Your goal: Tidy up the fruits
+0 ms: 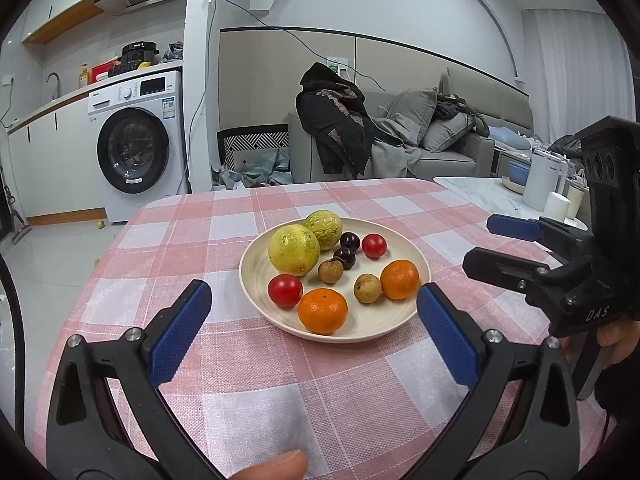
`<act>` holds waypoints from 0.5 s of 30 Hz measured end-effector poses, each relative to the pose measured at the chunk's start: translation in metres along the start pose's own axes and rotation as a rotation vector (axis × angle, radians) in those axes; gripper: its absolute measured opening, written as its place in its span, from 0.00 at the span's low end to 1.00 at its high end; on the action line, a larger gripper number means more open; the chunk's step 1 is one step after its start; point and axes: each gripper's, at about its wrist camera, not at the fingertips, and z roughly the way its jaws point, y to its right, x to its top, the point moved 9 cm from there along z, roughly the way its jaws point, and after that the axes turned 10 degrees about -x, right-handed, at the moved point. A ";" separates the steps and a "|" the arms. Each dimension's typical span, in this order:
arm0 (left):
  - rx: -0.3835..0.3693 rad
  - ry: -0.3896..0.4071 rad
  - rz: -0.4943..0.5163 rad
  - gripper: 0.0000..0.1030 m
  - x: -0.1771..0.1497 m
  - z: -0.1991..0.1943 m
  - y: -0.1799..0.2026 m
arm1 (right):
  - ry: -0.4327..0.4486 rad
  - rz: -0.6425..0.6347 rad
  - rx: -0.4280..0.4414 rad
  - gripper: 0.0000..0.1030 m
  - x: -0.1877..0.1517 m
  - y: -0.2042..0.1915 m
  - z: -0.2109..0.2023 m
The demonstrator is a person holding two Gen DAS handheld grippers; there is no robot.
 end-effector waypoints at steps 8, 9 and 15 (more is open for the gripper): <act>-0.001 -0.001 0.001 1.00 0.000 0.000 0.000 | 0.004 -0.009 0.001 1.00 0.001 -0.001 -0.001; 0.000 0.000 0.001 0.99 0.000 0.000 -0.001 | 0.004 -0.009 0.001 1.00 0.001 -0.001 -0.001; -0.001 -0.001 0.001 0.99 0.000 0.000 -0.001 | 0.004 -0.010 0.001 1.00 0.001 -0.002 -0.001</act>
